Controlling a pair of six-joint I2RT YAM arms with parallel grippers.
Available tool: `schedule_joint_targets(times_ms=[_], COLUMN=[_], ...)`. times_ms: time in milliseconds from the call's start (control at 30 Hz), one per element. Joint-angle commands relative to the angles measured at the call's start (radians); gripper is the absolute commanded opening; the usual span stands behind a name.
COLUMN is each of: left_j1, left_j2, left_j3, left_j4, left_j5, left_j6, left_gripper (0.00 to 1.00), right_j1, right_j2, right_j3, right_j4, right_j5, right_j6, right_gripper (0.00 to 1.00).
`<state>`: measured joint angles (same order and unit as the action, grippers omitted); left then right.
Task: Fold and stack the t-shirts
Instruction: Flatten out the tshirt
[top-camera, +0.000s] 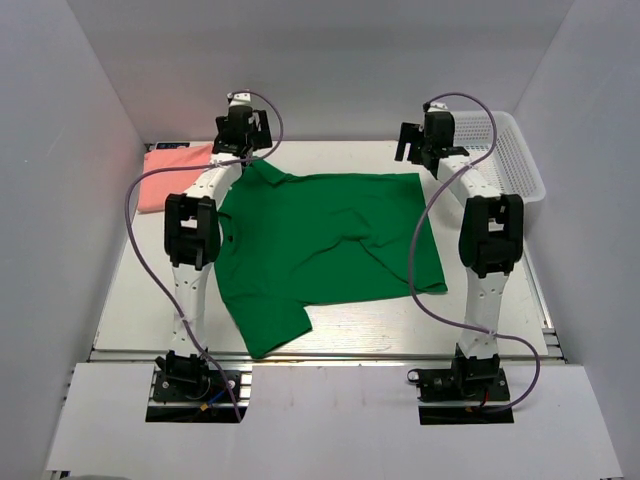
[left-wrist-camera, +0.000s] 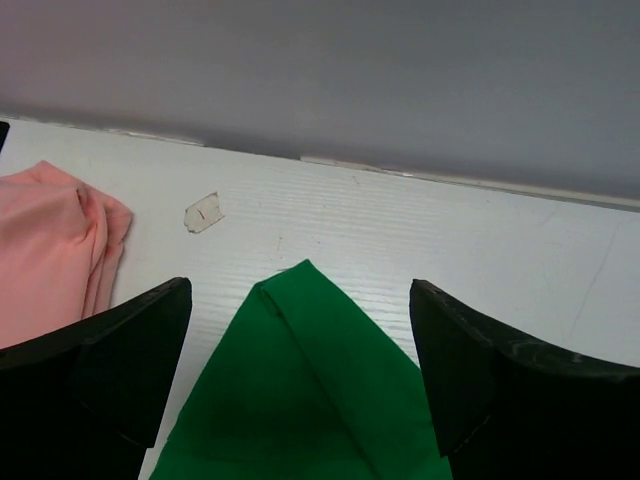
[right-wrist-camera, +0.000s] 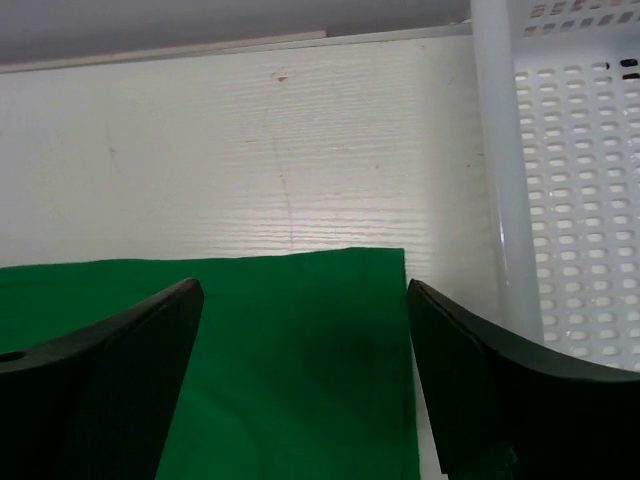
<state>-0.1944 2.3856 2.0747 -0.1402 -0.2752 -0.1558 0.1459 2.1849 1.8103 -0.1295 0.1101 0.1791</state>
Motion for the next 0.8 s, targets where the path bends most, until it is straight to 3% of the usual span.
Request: schedule_joint_targets(times_ms=[0, 200, 300, 333, 367, 533, 767], left_j1=[0.006, 0.006, -0.017, -0.017, -0.017, -0.046, -0.079], left_j2=[-0.089, -0.290, -0.439, -0.478, -0.562, -0.767, -0.888], left_j3=[0.062, -0.184, -0.404, -0.541, -0.615, -1.043, -1.229], left_j4=[-0.062, -0.145, -0.170, -0.156, -0.118, 0.010, -0.018], left_j5=[0.112, 0.258, 0.358, 0.402, 0.475, 0.571, 0.556], left_j6=[-0.039, -0.039, -0.048, -0.071, -0.088, -0.177, -0.188], left_gripper=[1.00, 1.00, 1.00, 1.00, 1.00, 1.00, 1.00], right_j1=[0.001, 0.007, 0.003, -0.003, 0.000, -0.006, -0.028], right_j2=[-0.106, -0.345, -0.458, -0.476, -0.494, -0.596, -0.579], right_j3=[0.015, -0.251, -0.426, -0.459, -0.555, -0.713, -0.842], right_j4=[-0.018, -0.070, -0.107, -0.117, -0.125, -0.168, -0.133], right_j5=[-0.096, -0.286, -0.283, -0.285, -0.273, -0.239, -0.366], right_j6=[-0.038, 0.025, 0.082, 0.101, 0.105, 0.138, 0.172], right_gripper=[0.90, 0.90, 0.90, 0.90, 0.90, 0.90, 0.89])
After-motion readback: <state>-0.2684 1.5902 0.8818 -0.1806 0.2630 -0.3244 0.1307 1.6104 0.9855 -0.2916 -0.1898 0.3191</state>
